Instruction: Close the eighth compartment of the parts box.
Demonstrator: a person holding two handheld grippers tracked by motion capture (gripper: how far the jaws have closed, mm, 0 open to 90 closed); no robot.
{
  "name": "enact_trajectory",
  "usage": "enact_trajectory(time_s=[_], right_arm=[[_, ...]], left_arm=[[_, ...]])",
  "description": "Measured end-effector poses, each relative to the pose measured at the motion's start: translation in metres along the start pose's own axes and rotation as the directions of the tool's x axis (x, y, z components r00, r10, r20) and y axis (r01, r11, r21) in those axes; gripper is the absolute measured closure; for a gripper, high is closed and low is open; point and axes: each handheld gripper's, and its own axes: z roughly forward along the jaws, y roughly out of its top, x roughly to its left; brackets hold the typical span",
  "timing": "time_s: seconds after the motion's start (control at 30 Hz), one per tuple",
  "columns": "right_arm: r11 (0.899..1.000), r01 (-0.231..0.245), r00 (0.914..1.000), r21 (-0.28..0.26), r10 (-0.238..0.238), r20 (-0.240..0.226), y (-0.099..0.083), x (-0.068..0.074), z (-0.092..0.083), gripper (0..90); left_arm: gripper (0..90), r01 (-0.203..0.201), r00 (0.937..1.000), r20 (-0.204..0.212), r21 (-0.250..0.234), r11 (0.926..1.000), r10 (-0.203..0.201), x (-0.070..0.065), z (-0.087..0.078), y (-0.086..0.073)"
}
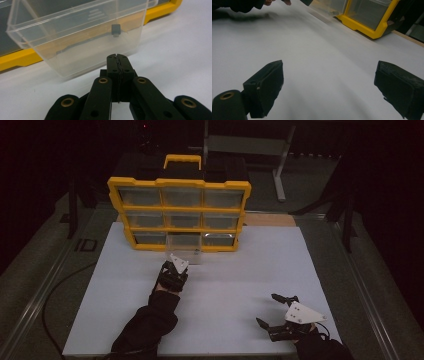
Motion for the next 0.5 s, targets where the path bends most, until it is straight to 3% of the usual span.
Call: enact_trajectory(time_s=[0.33, 0.5], right_arm=[[1.0, -0.002, 1.0, 0.002, 0.002, -0.001, 0.0, 0.0002, 0.0, 8.9], [1.0, 0.002, 1.0, -0.001, -0.002, 0.002, 0.0001, -0.0001, -0.0002, 8.9]], left_arm=[[88.8, 0.004, 0.9999, 0.01, -0.008, 1.0, -0.003, 0.0043, 0.0033, 0.0021], [88.8, -0.026, 0.9996, -0.01, -0.007, 0.9996, 0.026, 0.006, 0.0082, 0.0028]])
